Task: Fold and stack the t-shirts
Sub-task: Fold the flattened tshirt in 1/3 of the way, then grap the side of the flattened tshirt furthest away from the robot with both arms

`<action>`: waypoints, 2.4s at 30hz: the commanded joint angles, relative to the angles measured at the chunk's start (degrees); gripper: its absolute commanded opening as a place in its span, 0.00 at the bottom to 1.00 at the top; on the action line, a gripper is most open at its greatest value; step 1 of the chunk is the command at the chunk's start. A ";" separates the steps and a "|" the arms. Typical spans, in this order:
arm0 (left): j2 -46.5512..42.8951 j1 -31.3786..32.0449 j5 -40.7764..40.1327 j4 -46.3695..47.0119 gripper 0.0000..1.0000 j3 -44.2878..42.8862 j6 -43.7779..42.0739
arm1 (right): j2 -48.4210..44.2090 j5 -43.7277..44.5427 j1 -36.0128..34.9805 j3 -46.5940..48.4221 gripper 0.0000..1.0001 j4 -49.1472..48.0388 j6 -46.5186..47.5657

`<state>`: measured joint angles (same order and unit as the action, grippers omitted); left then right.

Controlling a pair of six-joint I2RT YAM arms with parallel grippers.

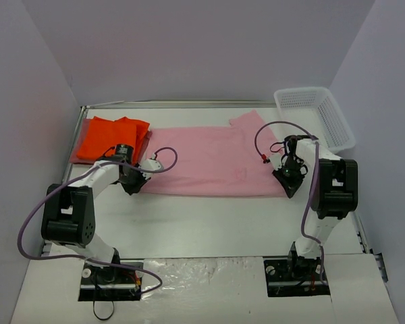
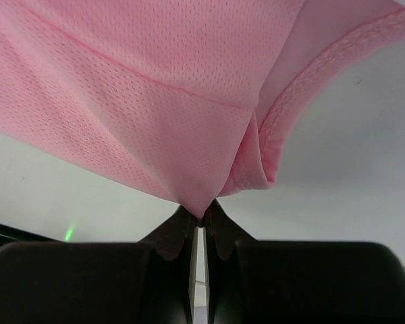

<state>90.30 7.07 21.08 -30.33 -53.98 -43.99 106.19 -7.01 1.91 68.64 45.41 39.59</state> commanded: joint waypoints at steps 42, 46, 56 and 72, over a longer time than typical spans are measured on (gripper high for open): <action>-32.12 2.25 9.69 -37.73 0.47 -0.69 -14.47 | -36.85 1.82 0.11 -5.90 0.62 21.92 8.13; -27.22 1.98 8.36 -27.98 0.48 -2.62 -7.02 | -32.56 -0.36 0.20 -0.38 0.62 18.33 6.82; -4.10 -0.04 15.04 -17.49 0.50 -18.08 6.89 | -9.64 -13.73 -0.41 23.78 0.63 14.36 0.84; 12.52 -4.08 17.42 -21.45 0.38 -25.39 1.53 | 10.95 -16.73 -3.49 34.00 0.58 11.55 -0.92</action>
<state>103.37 4.38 38.54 -51.68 -79.81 -40.58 114.15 -22.15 -0.84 100.33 56.29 39.86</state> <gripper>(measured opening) 0.374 0.580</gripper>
